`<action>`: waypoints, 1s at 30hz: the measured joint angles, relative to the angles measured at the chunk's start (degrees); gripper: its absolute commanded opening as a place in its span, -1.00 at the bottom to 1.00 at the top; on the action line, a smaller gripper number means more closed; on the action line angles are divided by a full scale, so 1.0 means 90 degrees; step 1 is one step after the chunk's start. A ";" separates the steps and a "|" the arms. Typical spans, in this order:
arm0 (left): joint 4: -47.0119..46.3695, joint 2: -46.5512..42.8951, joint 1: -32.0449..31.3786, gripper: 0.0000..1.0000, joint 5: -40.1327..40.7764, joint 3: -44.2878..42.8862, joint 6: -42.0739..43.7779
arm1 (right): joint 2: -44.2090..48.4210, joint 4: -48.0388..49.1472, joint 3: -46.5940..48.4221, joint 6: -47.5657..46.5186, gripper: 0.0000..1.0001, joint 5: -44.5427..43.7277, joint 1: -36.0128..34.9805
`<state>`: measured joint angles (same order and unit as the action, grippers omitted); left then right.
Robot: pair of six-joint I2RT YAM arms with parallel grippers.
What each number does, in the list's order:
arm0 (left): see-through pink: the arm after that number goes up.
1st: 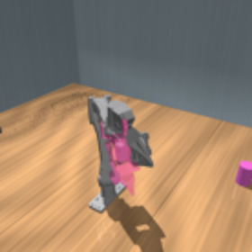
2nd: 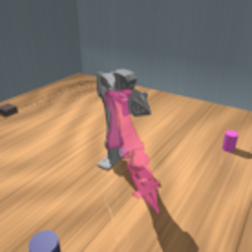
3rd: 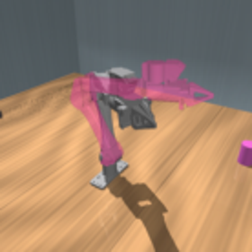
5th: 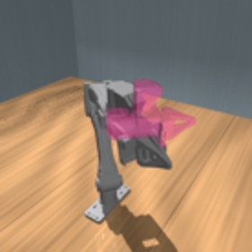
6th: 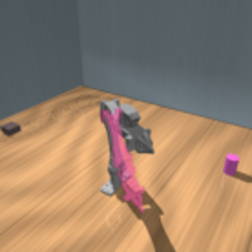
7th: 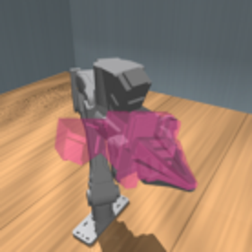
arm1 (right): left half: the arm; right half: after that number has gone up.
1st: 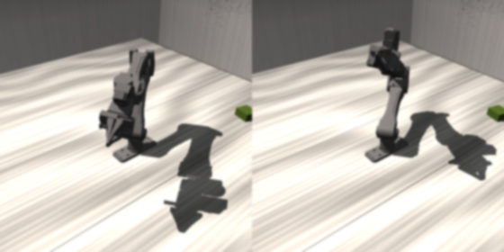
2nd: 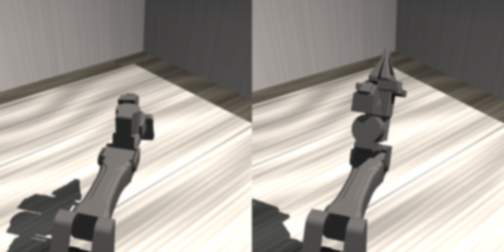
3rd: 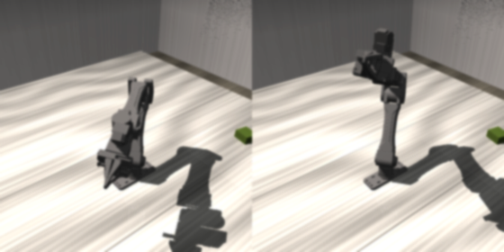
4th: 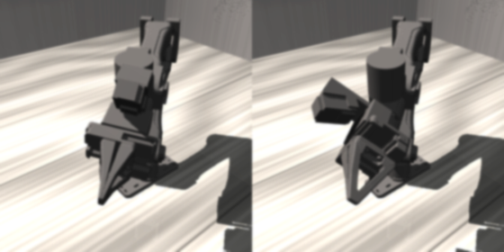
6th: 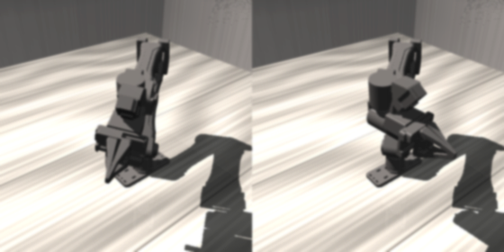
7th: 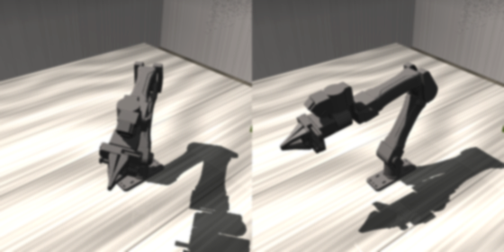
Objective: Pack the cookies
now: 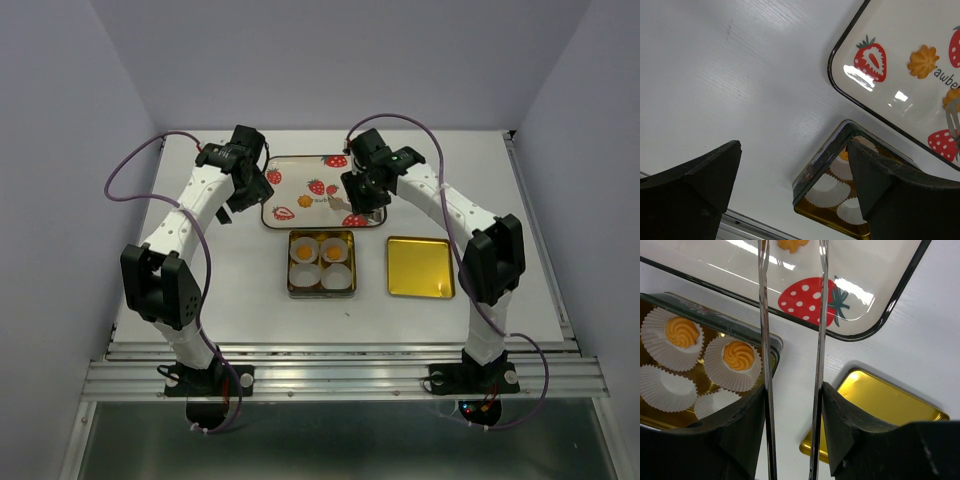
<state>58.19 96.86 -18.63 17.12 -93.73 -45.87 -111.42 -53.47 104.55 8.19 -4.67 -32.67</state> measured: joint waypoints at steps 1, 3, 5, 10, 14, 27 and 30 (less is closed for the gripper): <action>0.0000 0.0000 0.0000 0.98 0.0002 0.0000 0.0000 | -0.0007 0.0000 0.0000 -0.0007 0.04 -0.0007 0.0000; 0.0000 0.0000 0.0000 0.98 0.0002 0.0000 0.0000 | -0.0041 -0.0002 0.0010 -0.0029 0.04 -0.0007 0.0000; 0.0000 0.0000 0.0000 0.98 0.0005 0.0000 0.0000 | -0.0085 0.0007 0.0022 -0.0046 0.04 -0.0007 0.0000; 0.0005 0.0000 0.0000 0.98 0.0005 0.0000 0.0002 | -0.0197 0.0015 0.0022 -0.0080 0.04 0.0000 0.0000; 0.0012 0.0000 0.0000 0.98 0.0005 0.0000 0.0002 | -0.0233 0.0029 0.0024 -0.0097 0.02 -0.0007 0.0000; 0.0017 0.0000 0.0000 0.98 0.0007 0.0000 0.0000 | -0.0301 0.0049 0.0024 -0.0209 -0.17 -0.0007 0.0000; 0.0019 0.0000 0.0000 0.98 0.0007 0.0000 0.0000 | -0.0301 0.0049 0.0024 -0.0216 -0.18 -0.0010 0.0000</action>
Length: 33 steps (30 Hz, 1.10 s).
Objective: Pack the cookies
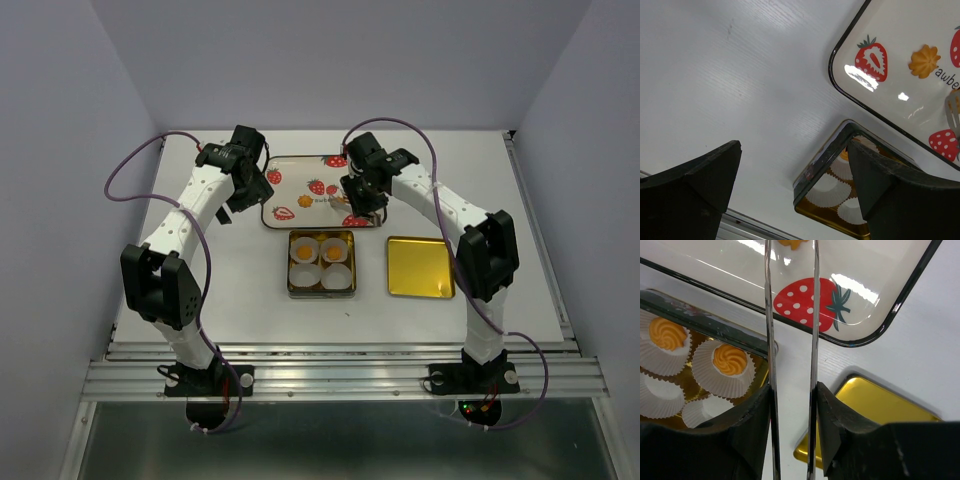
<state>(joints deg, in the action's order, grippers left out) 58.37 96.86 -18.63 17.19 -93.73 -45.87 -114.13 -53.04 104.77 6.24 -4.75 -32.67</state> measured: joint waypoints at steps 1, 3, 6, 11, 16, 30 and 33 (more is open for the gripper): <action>-0.0002 0.0000 0.0000 0.98 0.0000 0.0000 0.0000 | 0.0000 0.0000 0.0002 0.0000 -0.18 -0.0017 0.0000; 0.0000 0.0000 0.0000 0.98 0.0000 0.0000 0.0000 | 0.0000 -0.0002 0.0019 0.0000 -0.21 -0.0049 0.0000; 0.0000 0.0000 0.0000 0.98 0.0000 0.0000 0.0000 | 0.0000 -0.0007 0.0155 0.0000 -0.21 -0.0100 0.0000; -0.0002 0.0000 0.0000 0.98 0.0000 0.0000 -0.0002 | 0.0092 0.0063 0.0289 0.0000 -0.22 -0.0092 0.0000; -0.0010 0.0005 0.0000 0.98 -0.0002 0.0000 -0.0002 | 0.0396 0.0027 0.0219 -0.0044 -0.21 -0.0087 0.0000; -0.0197 0.0340 0.0000 0.98 -0.0005 -0.0185 0.0061 | 0.1843 -0.0702 -0.0168 -0.0389 -0.21 0.0658 -0.0512; -0.0240 0.0340 0.0000 0.98 -0.0012 -0.0187 0.0075 | 0.1848 -0.0952 -0.0170 -0.0384 -0.20 0.0869 -0.0780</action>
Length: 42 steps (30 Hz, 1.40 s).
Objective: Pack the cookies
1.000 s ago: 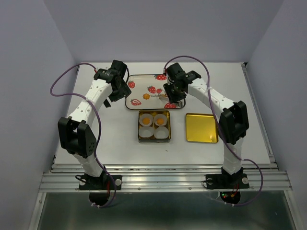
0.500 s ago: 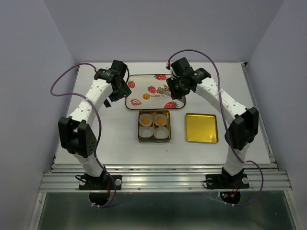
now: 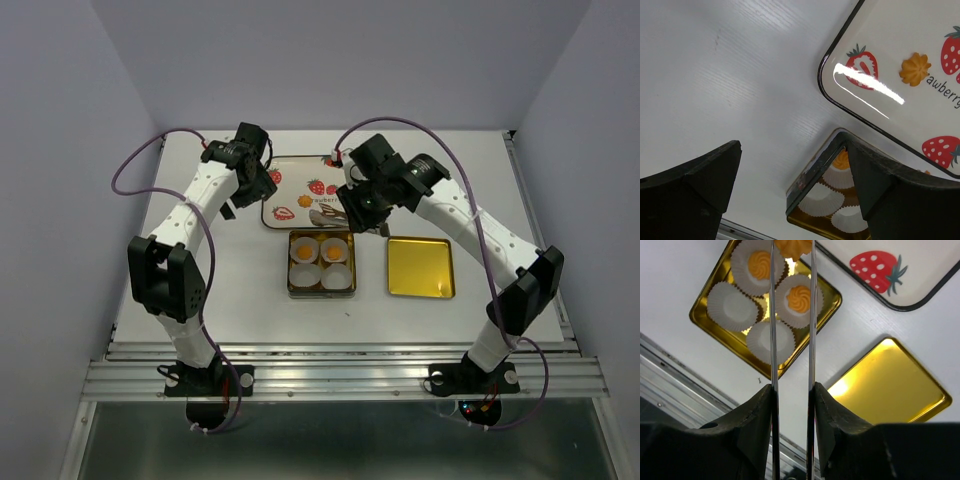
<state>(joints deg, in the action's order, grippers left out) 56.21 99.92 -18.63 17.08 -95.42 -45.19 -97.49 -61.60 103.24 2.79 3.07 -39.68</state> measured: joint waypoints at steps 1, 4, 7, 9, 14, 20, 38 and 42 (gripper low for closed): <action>-0.0007 0.0005 0.0000 0.98 -0.0010 -0.0005 0.0012 | 0.0000 -0.0061 0.0000 0.0000 -0.20 0.0044 -0.0053; -0.0044 0.0015 0.0000 0.98 -0.0017 -0.0039 0.0017 | 0.0061 -0.0338 -0.0015 0.0024 -0.20 0.0180 -0.0243; -0.0056 0.0015 0.0000 0.98 -0.0017 -0.0046 0.0017 | 0.0170 -0.0600 -0.0024 0.0058 -0.20 0.0236 -0.0406; -0.0070 0.0015 0.0000 0.98 -0.0017 -0.0046 0.0017 | 0.0277 -0.0775 -0.0039 0.0107 -0.20 0.0260 -0.0520; -0.0087 0.0015 0.0000 0.98 -0.0012 -0.0044 0.0017 | 0.0571 -0.1205 -0.0376 0.0243 -0.19 0.0255 -0.0928; -0.0175 0.0002 0.0000 0.98 -0.0010 0.0107 0.0007 | 0.0595 -0.1452 -0.0571 0.0459 -0.20 0.0143 -0.1141; -0.0194 -0.0136 0.0000 0.98 0.0012 0.0333 -0.0063 | 0.0612 -0.1445 -0.0889 0.0627 -0.20 -0.0109 -0.1185; -0.0204 -0.0168 0.0000 0.98 0.0015 0.0372 -0.0085 | 0.0597 -0.1460 -0.1001 0.0648 -0.20 -0.0107 -0.1195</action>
<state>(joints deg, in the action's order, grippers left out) 54.37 98.41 -18.63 17.21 -92.07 -45.95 -92.12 -74.74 94.24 8.62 2.11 -50.43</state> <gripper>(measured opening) 0.987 0.412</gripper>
